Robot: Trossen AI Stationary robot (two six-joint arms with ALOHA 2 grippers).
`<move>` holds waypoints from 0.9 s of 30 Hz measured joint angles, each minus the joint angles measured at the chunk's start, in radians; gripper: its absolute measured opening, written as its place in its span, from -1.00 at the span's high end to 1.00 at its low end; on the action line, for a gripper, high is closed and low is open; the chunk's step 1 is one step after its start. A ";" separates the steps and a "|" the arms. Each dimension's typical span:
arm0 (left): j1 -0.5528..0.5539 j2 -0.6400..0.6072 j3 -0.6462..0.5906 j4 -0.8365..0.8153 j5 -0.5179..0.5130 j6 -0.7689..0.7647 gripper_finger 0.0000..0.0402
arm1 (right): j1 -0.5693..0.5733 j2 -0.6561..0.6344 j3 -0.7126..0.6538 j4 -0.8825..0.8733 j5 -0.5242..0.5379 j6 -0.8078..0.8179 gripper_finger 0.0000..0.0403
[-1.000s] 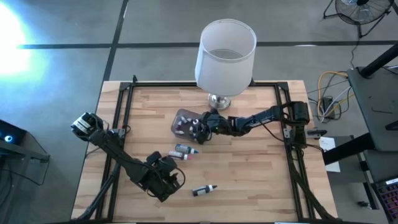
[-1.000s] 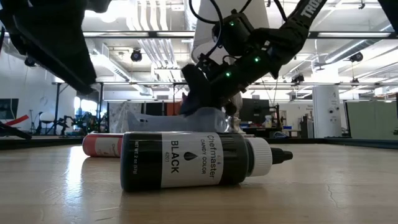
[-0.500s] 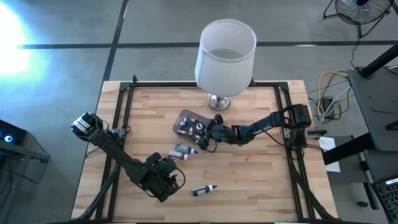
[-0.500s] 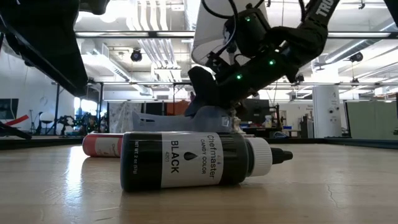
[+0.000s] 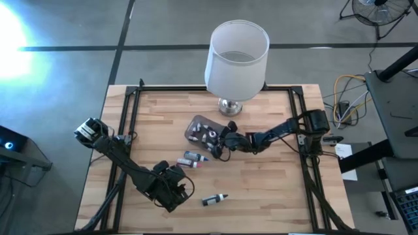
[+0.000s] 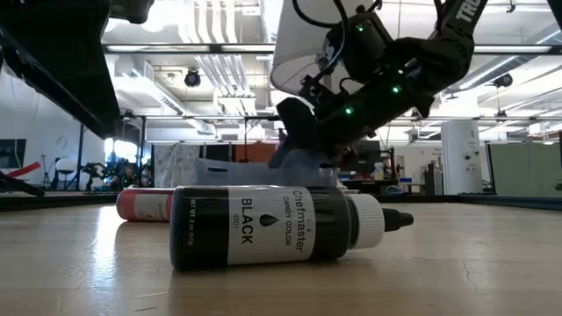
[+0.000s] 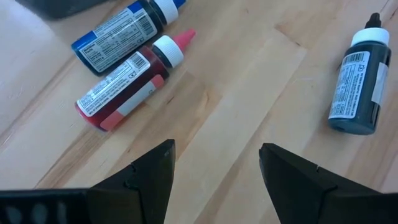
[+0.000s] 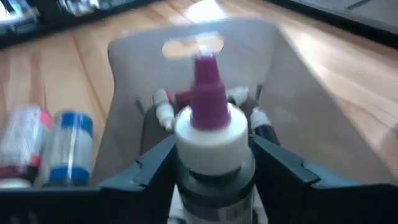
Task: Pick & Place food coloring
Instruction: Put the large violet food coloring into the black bin, then put the large black food coloring into the black bin
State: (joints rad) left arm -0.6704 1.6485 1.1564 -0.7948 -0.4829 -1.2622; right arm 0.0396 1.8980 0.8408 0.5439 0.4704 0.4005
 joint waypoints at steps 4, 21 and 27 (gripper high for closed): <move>0.001 0.000 0.000 -0.001 -0.004 0.000 -0.05 | 0.010 -0.023 -0.013 -0.055 0.001 0.000 -0.11; 0.012 0.000 0.000 0.000 -0.027 0.003 -0.05 | 0.013 -0.243 -0.014 -0.279 0.001 -0.137 -0.33; 0.013 0.000 0.000 0.013 -0.034 0.017 -0.05 | 0.049 -0.433 -0.014 -0.595 0.001 -0.232 -0.38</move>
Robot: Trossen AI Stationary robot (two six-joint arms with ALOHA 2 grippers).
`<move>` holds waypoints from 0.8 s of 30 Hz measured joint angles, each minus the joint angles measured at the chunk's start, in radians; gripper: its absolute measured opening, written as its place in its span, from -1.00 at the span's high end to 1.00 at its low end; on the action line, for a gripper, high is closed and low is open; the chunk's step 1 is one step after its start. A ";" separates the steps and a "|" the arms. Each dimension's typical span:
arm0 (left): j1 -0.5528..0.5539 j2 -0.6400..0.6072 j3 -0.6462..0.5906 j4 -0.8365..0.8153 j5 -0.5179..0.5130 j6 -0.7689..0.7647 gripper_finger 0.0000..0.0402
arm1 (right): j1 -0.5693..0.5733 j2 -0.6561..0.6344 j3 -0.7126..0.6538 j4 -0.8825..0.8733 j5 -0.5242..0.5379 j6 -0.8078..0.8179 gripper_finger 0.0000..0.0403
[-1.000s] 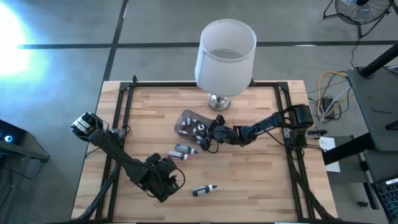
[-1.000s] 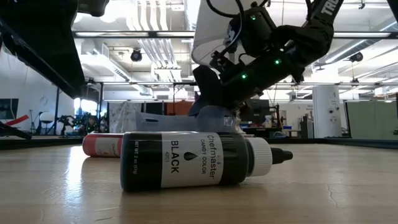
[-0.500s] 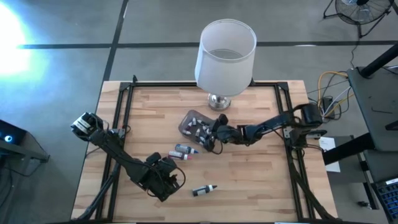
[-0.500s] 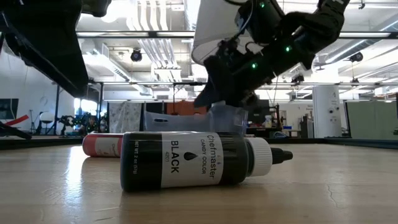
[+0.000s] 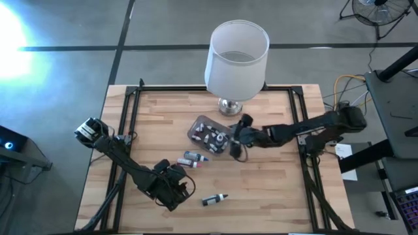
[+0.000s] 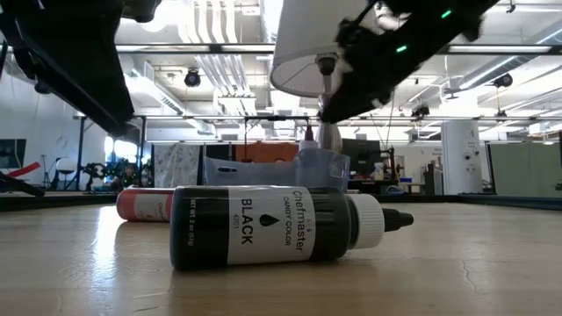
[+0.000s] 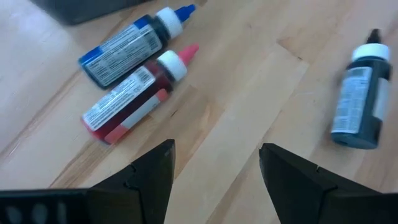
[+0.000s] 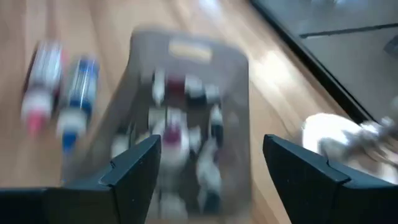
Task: Pick & Place food coloring
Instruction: Put the large black food coloring into the black bin
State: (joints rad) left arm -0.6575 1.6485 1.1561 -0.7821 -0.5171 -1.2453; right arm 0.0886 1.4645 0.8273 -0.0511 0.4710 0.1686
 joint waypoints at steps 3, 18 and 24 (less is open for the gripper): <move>0.000 0.000 0.000 0.061 0.003 0.076 -0.05 | 0.056 -0.091 0.000 -0.183 -0.050 -0.014 -0.39; 0.006 0.136 -0.046 0.557 0.217 0.389 -0.05 | 0.409 0.175 0.065 -0.088 -0.257 0.008 -0.36; -0.001 0.280 0.064 0.560 0.270 0.387 -0.05 | 0.418 0.331 0.165 -0.072 -0.263 -0.046 -0.35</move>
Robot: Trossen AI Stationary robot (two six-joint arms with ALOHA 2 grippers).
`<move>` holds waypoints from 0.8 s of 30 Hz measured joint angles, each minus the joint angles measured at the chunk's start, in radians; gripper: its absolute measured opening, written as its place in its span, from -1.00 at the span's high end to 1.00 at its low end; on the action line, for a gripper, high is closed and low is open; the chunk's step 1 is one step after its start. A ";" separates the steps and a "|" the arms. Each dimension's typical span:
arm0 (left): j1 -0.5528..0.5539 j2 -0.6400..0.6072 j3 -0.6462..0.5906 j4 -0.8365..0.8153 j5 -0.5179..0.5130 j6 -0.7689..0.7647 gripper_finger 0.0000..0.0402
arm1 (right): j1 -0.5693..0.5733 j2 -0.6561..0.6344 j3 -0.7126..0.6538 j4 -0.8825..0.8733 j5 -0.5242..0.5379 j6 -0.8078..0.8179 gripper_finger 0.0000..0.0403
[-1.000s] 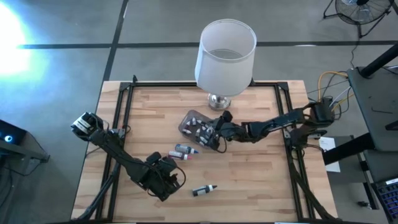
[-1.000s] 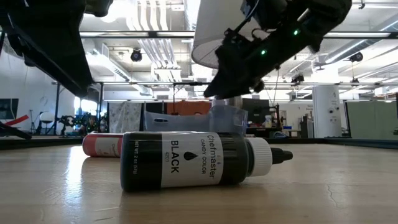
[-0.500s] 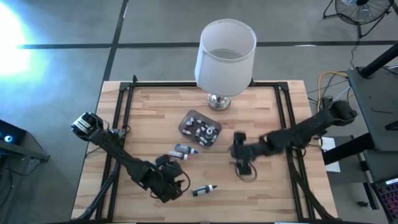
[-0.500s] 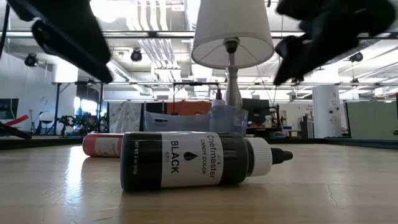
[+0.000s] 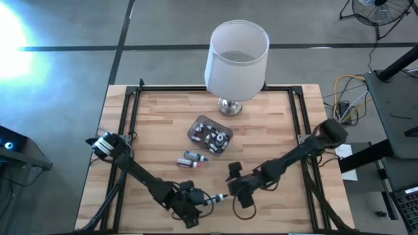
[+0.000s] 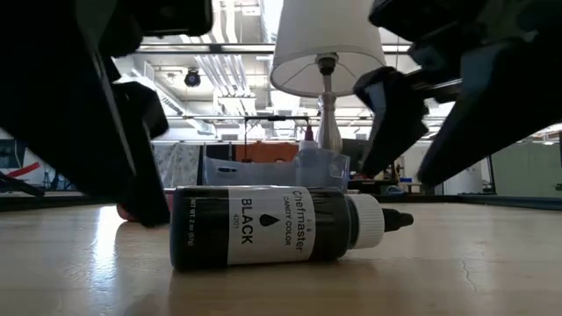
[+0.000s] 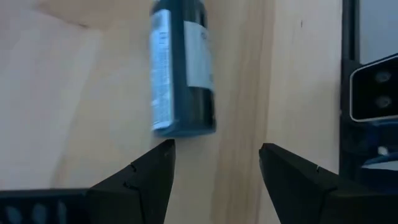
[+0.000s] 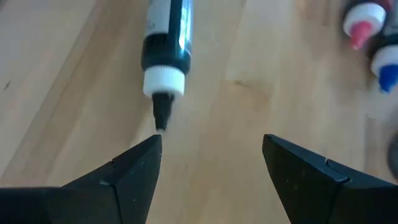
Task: Pick & Place food coloring
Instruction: Put the large black food coloring into the black bin
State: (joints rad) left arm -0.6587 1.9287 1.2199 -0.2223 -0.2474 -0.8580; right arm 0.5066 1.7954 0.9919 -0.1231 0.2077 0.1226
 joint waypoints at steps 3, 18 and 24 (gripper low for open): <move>0.000 0.058 0.046 -0.010 0.001 -0.009 -0.05 | 0.002 0.057 0.030 0.041 -0.021 -0.002 -0.36; -0.004 0.097 0.099 -0.063 -0.023 -0.084 -0.05 | 0.024 0.209 0.148 0.054 -0.044 0.113 -0.24; -0.008 0.096 0.098 -0.065 -0.027 -0.112 -0.05 | 0.023 0.211 0.165 0.008 -0.040 0.096 0.03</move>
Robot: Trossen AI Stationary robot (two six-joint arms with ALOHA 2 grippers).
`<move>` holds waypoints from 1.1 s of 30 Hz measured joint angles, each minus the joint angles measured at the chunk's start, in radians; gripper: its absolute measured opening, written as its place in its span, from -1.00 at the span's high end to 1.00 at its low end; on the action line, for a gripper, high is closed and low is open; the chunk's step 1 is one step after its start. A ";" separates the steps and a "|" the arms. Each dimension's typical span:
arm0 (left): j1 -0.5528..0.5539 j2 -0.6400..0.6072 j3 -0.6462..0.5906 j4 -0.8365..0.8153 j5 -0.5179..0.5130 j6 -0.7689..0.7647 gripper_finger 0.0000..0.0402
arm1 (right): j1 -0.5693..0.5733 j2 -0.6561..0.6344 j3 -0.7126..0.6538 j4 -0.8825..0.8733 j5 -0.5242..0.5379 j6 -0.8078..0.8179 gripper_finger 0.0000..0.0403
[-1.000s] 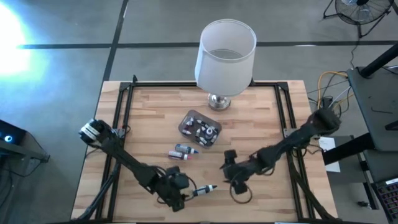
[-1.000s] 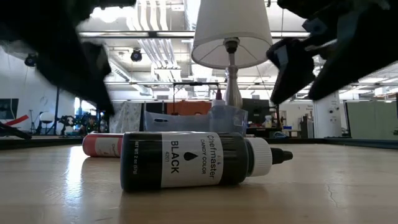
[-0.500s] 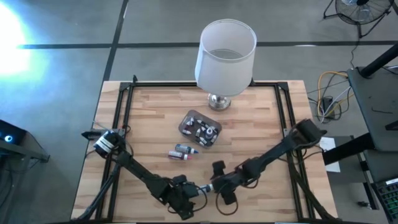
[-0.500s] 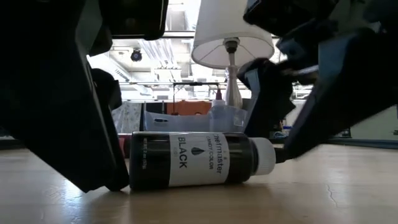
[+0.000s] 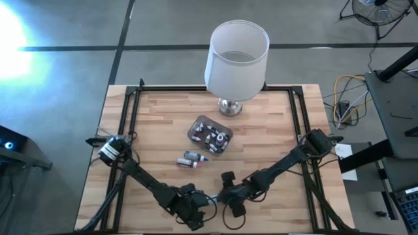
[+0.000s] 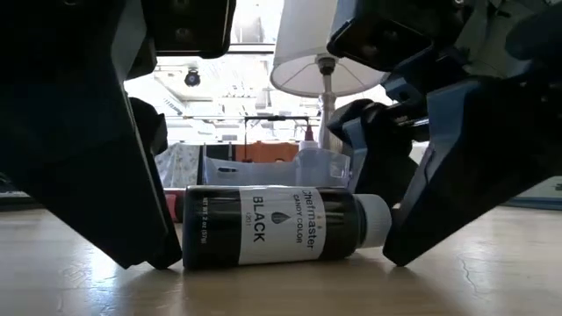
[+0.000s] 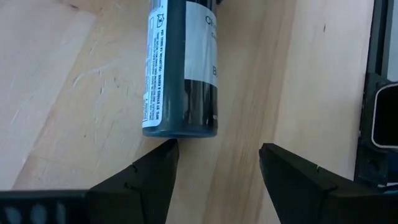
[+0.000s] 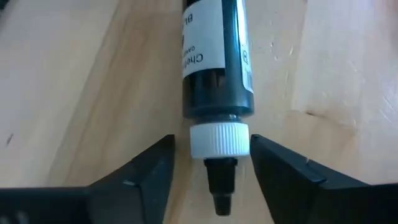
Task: Pick & Place food coloring
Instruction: Put the large black food coloring into the black bin
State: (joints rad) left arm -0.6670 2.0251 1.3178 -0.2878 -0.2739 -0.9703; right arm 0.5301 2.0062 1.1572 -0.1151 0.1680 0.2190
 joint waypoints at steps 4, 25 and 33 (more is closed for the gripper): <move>-0.012 0.000 0.000 -0.016 -0.009 -0.049 -0.05 | -0.007 -0.018 -0.002 -0.024 0.007 -0.012 0.28; -0.112 -0.014 -0.002 -0.218 -0.241 -0.441 -0.05 | -0.126 -0.184 0.000 -0.139 -0.091 -0.017 0.74; -0.088 -0.064 -0.003 -0.448 -0.294 -0.495 -0.05 | -0.116 -0.171 -0.002 -0.072 -0.035 0.159 0.02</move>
State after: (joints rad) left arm -0.7546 1.9614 1.3151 -0.7357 -0.5679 -1.4648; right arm 0.4139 1.8347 1.1555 -0.1871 0.1330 0.3782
